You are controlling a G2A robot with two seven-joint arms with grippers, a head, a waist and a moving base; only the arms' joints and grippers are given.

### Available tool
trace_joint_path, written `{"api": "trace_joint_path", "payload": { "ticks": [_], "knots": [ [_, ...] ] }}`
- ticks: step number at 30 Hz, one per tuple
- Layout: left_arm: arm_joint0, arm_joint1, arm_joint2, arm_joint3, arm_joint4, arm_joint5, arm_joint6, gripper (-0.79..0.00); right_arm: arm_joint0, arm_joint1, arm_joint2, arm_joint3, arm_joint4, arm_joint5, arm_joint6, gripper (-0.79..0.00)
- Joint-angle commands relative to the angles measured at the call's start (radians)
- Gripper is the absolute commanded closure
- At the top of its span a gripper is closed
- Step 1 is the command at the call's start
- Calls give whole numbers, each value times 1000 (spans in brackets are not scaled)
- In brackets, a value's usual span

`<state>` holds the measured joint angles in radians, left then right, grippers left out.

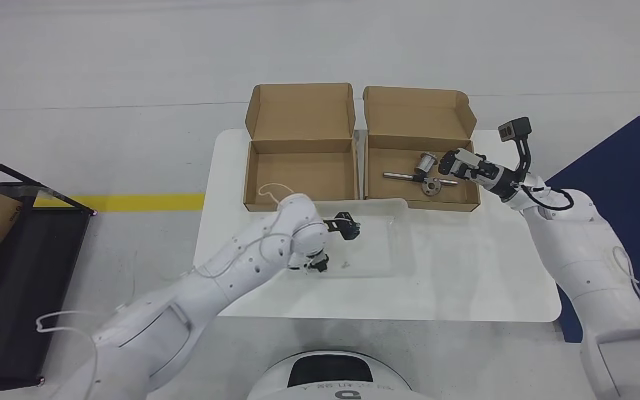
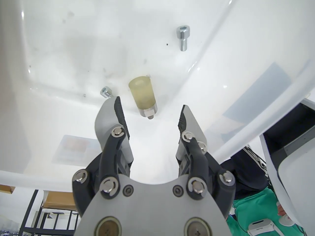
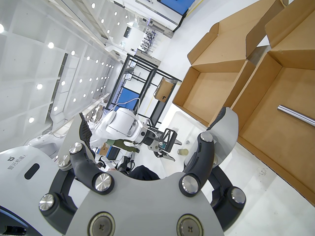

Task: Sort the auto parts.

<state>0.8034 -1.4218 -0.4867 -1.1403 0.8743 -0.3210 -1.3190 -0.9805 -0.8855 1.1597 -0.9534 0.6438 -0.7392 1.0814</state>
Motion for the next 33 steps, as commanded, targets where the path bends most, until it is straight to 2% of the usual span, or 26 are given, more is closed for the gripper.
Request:
{"api": "trace_joint_path", "payload": {
  "ticks": [1,2,6,18,27,30,31,32,33],
  "knots": [
    [-9,-8,7,23,-9,-10,4,-440,0,0,0,0,0,0,0,-785],
    [-14,-12,10,35,-13,-13,7,-406,0,0,0,0,0,0,0,-785],
    [-36,-31,30,85,-26,-32,15,-360,0,0,0,0,0,0,0,-785],
    [-95,-102,92,234,-59,-75,46,-345,0,0,0,0,0,0,0,-785],
    [-123,-154,128,337,-76,-99,63,-274,0,0,0,0,0,0,0,-785],
    [-131,-170,137,365,-79,-104,70,-185,0,0,0,0,0,0,0,-785],
    [-134,-175,140,373,-78,-105,74,-111,0,0,0,0,0,0,0,-785],
    [-137,-179,141,382,-78,-104,77,0,0,0,0,0,0,0,0,-785],
    [-140,-183,143,389,-76,-105,81,0,0,0,0,0,0,0,0,-785]
  ]
}}
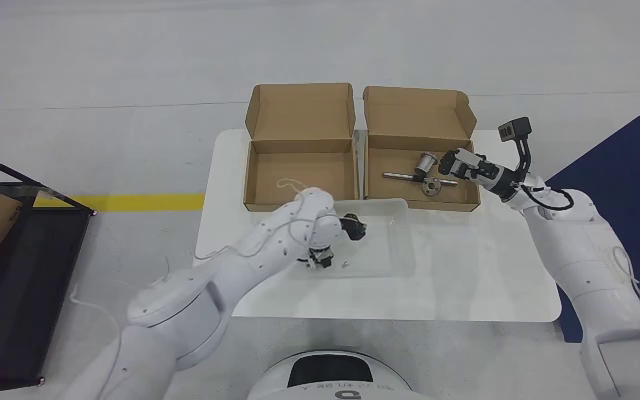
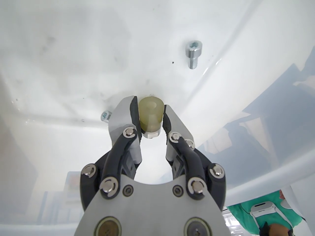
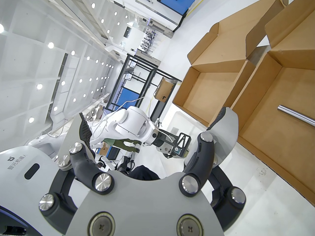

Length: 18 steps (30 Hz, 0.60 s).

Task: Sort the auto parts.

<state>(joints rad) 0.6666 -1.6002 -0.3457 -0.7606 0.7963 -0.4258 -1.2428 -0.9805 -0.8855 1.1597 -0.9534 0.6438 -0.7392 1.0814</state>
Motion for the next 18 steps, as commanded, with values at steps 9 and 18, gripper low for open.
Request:
{"api": "trace_joint_path", "payload": {
  "ticks": [9,18],
  "knots": [
    [-29,-6,-30,-14,3,-10,93,0,0,0,0,0,0,0,0,-785],
    [22,109,-246,-160,19,-23,426,0,0,0,0,0,0,0,0,-785]
  ]
}}
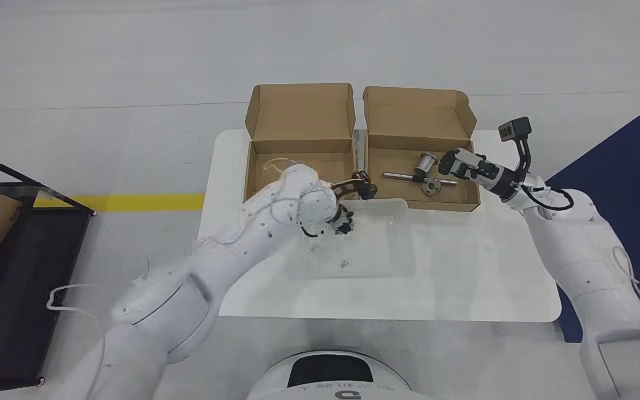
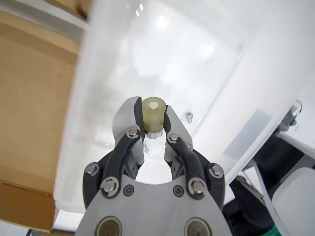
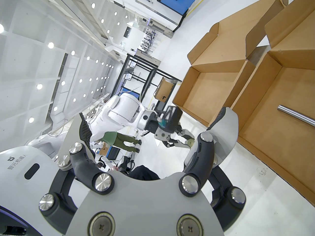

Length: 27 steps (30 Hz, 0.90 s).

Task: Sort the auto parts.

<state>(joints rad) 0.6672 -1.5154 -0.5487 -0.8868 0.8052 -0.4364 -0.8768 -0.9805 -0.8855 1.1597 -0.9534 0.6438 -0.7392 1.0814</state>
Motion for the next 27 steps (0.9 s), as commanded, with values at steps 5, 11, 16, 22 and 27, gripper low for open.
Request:
{"api": "trace_joint_path", "payload": {
  "ticks": [5,11,16,22,27],
  "knots": [
    [140,116,-211,-214,65,-43,151,0,0,0,0,0,0,0,0,-785],
    [213,150,-281,-329,78,-42,150,0,0,0,0,0,0,0,0,-785],
    [213,150,-281,-329,78,-42,150,0,0,0,0,0,0,0,0,-785],
    [224,152,-296,-330,25,-69,167,0,0,0,0,0,0,0,0,-785],
    [213,190,-475,-258,-225,-220,148,0,0,0,0,0,0,0,0,-785]
  ]
}}
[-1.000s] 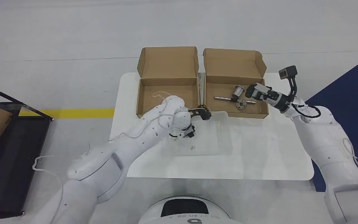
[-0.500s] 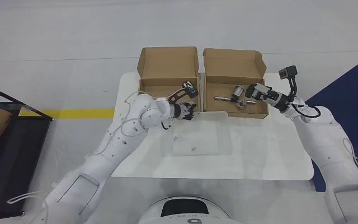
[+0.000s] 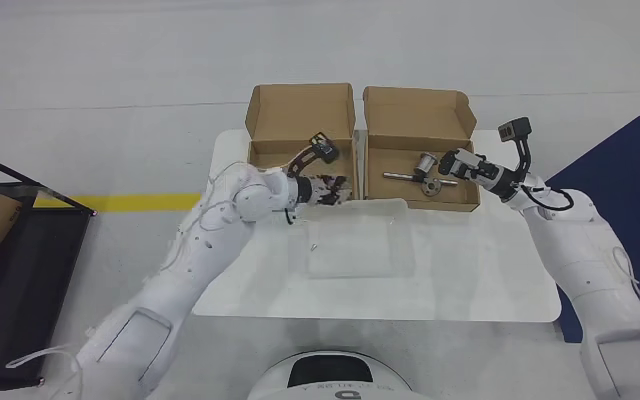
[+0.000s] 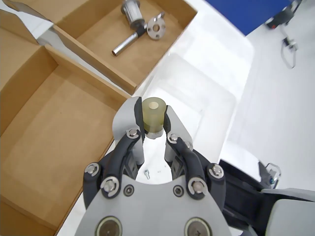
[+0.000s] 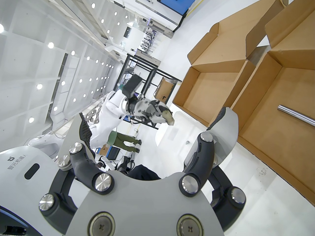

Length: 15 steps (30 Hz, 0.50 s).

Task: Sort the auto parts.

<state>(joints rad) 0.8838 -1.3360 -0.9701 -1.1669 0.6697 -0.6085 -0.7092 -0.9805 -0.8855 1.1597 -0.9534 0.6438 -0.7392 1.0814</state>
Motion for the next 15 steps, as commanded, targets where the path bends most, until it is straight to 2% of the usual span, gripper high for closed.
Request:
{"api": "trace_joint_path", "payload": {
  "ticks": [1,5,7,15],
  "knots": [
    [-8,19,-93,38,-145,-76,-20,0,0,0,0,0,0,0,0,-785],
    [-33,34,-150,115,-421,-202,-116,0,0,0,0,0,0,0,0,-785],
    [-64,31,-143,173,-565,-210,-183,0,0,0,0,0,0,0,0,-785],
    [-71,30,-140,181,-580,-206,-193,0,0,0,0,0,0,0,0,-785]
  ]
}}
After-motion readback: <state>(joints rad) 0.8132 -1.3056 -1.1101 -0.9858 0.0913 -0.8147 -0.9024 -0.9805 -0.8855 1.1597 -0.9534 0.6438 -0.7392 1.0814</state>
